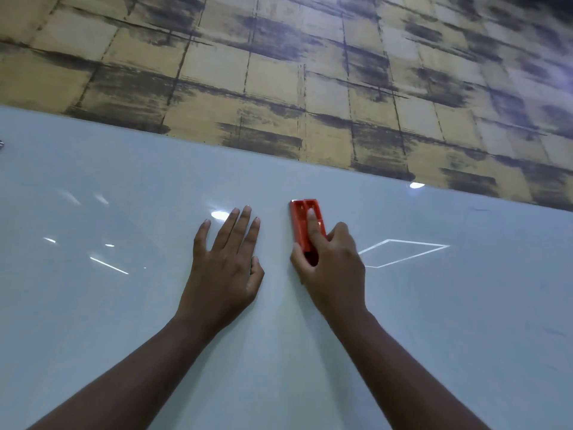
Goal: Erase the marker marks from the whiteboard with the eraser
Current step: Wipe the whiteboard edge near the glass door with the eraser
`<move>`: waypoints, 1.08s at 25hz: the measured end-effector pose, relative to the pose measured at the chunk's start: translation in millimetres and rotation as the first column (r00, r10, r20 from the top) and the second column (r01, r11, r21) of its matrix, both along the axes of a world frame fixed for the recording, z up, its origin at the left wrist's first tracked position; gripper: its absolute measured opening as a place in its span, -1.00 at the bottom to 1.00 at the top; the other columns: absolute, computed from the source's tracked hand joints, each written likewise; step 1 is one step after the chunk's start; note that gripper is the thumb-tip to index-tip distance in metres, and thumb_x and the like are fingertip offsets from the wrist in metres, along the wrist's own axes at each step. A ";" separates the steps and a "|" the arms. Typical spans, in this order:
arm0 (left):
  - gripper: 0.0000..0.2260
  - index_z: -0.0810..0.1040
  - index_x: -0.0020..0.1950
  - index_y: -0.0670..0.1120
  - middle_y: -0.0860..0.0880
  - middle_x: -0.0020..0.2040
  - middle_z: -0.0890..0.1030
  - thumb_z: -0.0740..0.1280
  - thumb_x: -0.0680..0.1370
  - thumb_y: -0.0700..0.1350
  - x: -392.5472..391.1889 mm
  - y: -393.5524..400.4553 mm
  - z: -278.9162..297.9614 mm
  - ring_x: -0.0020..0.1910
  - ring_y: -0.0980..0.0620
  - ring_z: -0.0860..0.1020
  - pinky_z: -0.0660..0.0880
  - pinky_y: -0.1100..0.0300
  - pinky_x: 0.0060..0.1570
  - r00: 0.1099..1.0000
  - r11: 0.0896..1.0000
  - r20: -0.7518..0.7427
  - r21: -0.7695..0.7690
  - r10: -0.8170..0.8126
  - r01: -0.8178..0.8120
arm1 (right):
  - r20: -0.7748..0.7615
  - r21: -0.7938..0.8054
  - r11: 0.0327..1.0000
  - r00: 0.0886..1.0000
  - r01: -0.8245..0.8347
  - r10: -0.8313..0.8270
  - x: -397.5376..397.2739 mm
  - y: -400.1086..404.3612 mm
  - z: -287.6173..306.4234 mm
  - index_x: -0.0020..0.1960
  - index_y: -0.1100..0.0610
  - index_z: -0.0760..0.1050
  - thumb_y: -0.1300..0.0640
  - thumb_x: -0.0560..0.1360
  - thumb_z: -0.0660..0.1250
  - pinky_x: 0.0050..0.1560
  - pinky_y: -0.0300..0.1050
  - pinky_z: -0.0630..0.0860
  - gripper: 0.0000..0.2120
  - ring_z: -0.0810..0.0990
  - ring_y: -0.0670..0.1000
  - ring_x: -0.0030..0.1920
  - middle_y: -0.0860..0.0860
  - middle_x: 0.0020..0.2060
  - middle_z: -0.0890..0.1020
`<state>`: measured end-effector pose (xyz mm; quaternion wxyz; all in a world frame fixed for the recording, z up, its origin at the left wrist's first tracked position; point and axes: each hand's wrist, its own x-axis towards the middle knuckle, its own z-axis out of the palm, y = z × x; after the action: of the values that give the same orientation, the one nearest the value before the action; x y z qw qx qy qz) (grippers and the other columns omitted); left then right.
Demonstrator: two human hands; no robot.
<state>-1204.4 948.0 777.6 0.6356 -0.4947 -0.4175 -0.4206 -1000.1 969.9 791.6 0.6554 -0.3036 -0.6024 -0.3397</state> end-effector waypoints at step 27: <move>-0.42 0.30 0.66 -0.22 -0.19 0.71 0.20 0.17 0.66 -0.05 25.9 -5.3 -92.9 0.70 -0.14 0.18 0.13 -0.35 0.59 0.999 0.996 -0.019 -0.082 -0.050 0.048 | 0.231 -0.096 0.989 0.969 0.113 -0.088 53.4 -13.5 -125.1 0.63 -0.19 0.23 -0.15 0.58 0.34 -0.33 -0.22 0.48 -0.35 0.40 -0.05 -0.09 -0.06 -0.03 0.39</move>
<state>-1178.5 942.6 684.7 0.6088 -0.5345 -0.4155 -0.4136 -946.7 956.4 666.5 0.5470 -0.3281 -0.6746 -0.3716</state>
